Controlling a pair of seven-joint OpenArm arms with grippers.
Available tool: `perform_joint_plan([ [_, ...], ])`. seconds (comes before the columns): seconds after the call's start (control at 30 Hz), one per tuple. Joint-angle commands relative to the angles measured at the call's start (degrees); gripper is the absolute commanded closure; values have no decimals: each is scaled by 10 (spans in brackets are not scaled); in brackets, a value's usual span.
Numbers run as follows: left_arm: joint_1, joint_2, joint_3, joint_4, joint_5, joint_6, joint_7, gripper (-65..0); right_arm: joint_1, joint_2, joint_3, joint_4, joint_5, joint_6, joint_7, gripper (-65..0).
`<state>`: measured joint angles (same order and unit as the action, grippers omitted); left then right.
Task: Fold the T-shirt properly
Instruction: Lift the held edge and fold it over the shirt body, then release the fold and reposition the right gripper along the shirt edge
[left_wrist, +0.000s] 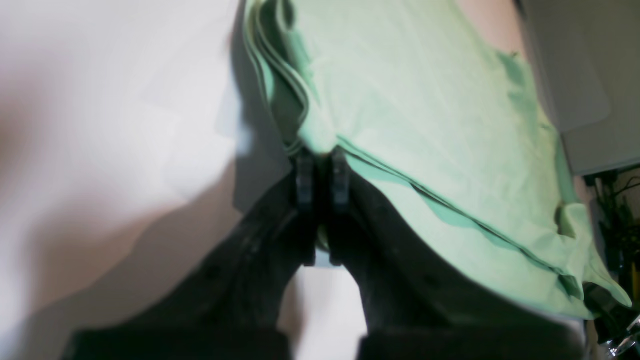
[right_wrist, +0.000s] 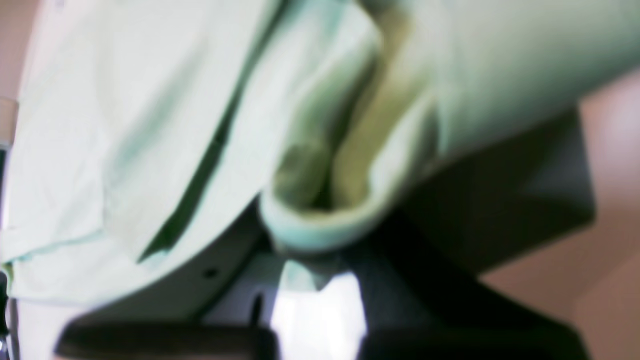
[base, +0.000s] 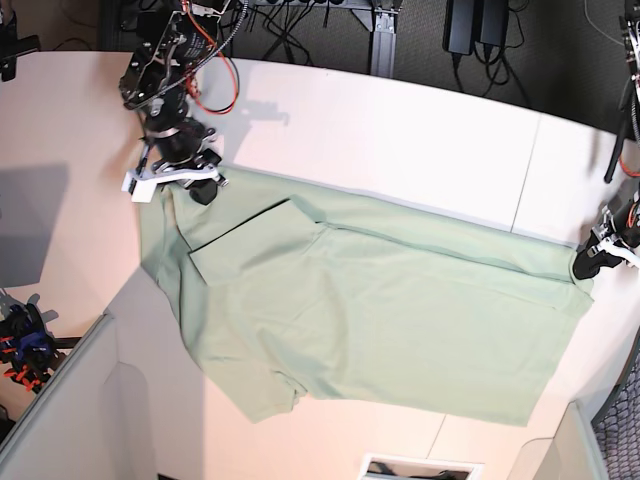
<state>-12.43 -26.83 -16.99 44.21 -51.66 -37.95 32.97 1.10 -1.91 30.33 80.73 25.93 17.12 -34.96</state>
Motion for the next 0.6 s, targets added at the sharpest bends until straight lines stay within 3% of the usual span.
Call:
perform_joint_plan([
  [0.0, -1, -2, 2, -2, 1, 13, 19, 0, 4, 5, 0, 5, -3, -2, -18, 0],
  [0.07, 0, -9, 2, -2, 0, 12, 32, 0, 3, 12, 0, 9, 3, -2, -35, 0],
  [0.13, 6, -23, 2, -1, -15, -20, 49, 0, -3, 22, 0, 21, 5, -2, -54, 0],
  [0.33, 80, -74, 2, 35, -107, -20, 89, 0, -64, 63, 0, 71, 49, -2, -76, 0],
  [0.57, 212, -92, -5, 125, -149, -20, 100, 0, -151, 95, 0, 126, 67, 7, -78, 0],
])
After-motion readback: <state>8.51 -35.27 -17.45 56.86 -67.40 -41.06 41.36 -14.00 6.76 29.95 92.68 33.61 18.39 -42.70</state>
